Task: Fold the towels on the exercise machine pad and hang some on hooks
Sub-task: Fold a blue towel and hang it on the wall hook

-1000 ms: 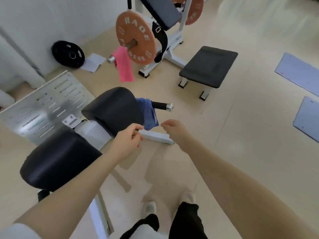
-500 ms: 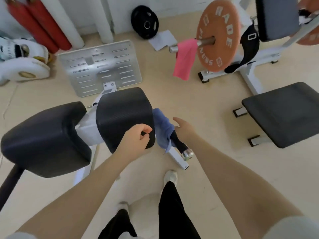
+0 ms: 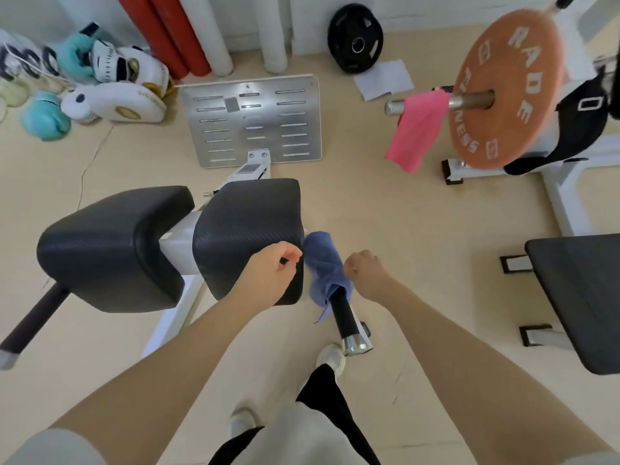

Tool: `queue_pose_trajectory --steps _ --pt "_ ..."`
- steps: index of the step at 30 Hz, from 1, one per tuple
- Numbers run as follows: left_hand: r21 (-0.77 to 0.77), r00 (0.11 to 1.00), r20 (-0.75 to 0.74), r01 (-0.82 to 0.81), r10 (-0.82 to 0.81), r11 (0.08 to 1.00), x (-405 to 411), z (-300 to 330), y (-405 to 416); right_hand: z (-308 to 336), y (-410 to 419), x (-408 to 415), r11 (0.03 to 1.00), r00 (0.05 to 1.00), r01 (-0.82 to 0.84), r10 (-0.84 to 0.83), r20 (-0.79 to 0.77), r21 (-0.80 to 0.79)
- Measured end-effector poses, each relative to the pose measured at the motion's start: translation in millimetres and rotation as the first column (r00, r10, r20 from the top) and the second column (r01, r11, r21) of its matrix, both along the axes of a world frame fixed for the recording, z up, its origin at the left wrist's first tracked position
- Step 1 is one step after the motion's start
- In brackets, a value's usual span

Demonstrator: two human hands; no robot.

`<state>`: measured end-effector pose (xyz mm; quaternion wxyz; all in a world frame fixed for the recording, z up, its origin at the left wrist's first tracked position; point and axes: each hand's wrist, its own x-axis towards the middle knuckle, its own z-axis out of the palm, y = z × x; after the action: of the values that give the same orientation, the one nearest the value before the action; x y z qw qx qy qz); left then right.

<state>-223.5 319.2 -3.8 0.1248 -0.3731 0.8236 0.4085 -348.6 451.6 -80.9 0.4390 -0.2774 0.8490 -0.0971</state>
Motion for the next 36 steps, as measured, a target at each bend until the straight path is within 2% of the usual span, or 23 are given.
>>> queue_pose_trajectory --steps 2,3,6,11,13,15,17,19,21,23,25,27,29,32,34,36 --pt "-0.005 0.999 -0.036 0.027 -0.027 1.000 -8 11 -2 16 -7 -12 0.951 0.953 0.270 -0.241 0.185 -0.151" --pt "-0.013 0.997 -0.061 0.041 -0.042 0.999 -11 16 -3 28 -12 -18 0.910 0.919 0.355 -0.298 0.257 -0.213" --pt "-0.032 0.984 -0.152 0.092 -0.095 0.995 -16 31 -5 73 -25 -25 0.865 0.909 0.365 -0.252 0.331 -0.345" --pt "0.153 0.954 -0.295 0.096 -0.047 0.984 -14 60 -11 140 -57 -14 0.828 0.938 0.262 -0.097 0.333 -0.496" --pt "0.100 0.933 -0.357 0.083 -0.042 0.992 -13 74 -21 159 -68 -7 0.794 0.938 0.273 -0.094 0.334 -0.544" --pt "0.040 0.894 -0.445 0.086 -0.059 0.996 -10 92 -35 179 -79 1 0.725 0.902 0.366 -0.124 0.413 -0.584" --pt "0.039 0.841 -0.532 0.146 -0.103 0.989 -3 111 -54 199 -90 9 0.604 0.813 0.513 -0.112 0.572 -0.610" --pt "0.053 0.795 -0.591 0.210 -0.139 0.976 4 129 -79 219 -102 17 0.522 0.796 0.556 -0.110 0.596 -0.647" --pt "0.109 0.777 -0.620 0.225 -0.111 0.968 11 143 -108 233 -116 22 0.507 0.819 0.527 -0.088 0.567 -0.682" --pt "0.069 0.780 -0.617 0.184 -0.103 0.981 16 150 -137 239 -130 26 0.579 0.857 0.433 -0.029 0.514 -0.690" --pt "-0.034 0.781 -0.617 0.093 -0.094 0.995 22 152 -167 237 -149 33 0.720 0.963 0.191 -0.007 0.268 -0.667" --pt "-0.100 0.774 -0.627 0.036 -0.091 0.994 30 154 -194 232 -171 40 0.794 1.000 0.015 -0.008 0.014 -0.608" --pt "-0.122 0.780 -0.622 -0.012 -0.067 0.992 40 155 -218 224 -190 47 0.783 0.991 -0.007 -0.075 -0.106 -0.622" --pt "-0.038 0.777 -0.627 -0.103 0.057 0.994 49 152 -247 208 -204 49 0.739 0.936 0.122 -0.307 -0.170 -0.662" --pt "0.086 0.756 -0.632 -0.152 0.172 0.985 51 147 -261 198 -204 47 0.785 0.869 0.140 -0.389 -0.305 -0.603" --pt "0.116 0.789 -0.573 -0.190 0.222 0.975 47 137 -271 189 -200 39 0.868 0.805 0.123 -0.370 -0.463 -0.481"
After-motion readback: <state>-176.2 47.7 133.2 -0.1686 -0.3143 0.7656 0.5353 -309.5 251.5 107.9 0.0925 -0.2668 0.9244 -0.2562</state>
